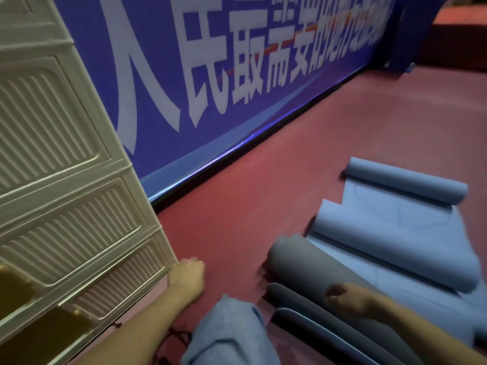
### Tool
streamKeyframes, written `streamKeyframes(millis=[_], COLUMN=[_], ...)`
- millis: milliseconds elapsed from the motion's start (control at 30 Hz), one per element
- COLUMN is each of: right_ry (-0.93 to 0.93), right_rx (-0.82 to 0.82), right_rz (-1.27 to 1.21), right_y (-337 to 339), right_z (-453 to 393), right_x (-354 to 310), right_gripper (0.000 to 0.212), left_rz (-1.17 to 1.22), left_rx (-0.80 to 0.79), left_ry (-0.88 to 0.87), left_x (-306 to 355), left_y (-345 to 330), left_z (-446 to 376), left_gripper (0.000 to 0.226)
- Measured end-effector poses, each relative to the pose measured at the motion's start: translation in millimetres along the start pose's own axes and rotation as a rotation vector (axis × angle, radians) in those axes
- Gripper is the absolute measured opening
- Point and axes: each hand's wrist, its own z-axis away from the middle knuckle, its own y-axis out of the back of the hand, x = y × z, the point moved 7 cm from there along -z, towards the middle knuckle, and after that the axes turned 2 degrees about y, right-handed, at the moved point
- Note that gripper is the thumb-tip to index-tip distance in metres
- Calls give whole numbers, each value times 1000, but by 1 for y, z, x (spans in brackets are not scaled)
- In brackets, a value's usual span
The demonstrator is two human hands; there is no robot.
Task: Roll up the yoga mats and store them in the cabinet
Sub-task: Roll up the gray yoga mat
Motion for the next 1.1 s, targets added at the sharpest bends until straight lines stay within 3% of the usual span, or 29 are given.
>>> streamKeyframes(millis=[233, 367, 467, 567, 667, 733, 867, 967, 1100], right_ry=[-222, -336, -272, -283, -329, -372, -346, -295, -275], right_rx=[136, 36, 9, 57, -8, -40, -49, -46, -33], right_rz=[-85, -35, -82, -121, -140, -174, -237, -272, -289], right_y=[16, -9, 0, 12, 12, 14, 19, 22, 20], right_z=[63, 93, 84, 65, 57, 48, 10, -21, -46], right_x=[116, 171, 170, 188, 218, 238, 254, 252, 254], right_gripper=[34, 44, 43, 39, 29, 20, 37, 38, 37], left_rz=[175, 50, -73, -142, -294, -332, -360, -393, -504], left_rx=[130, 113, 34, -132, -310, -312, -222, -253, -307], left_ry=[-312, -478, -539, -489, -485, -530, -641, -642, -727], left_x=[171, 266, 311, 329, 351, 376, 414, 426, 436], left_y=[109, 106, 72, 16, -43, -71, -120, -165, -216], left_z=[41, 78, 81, 60, 36, 12, -45, -72, -72], left_gripper=[28, 30, 33, 34, 48, 46, 46, 53, 42])
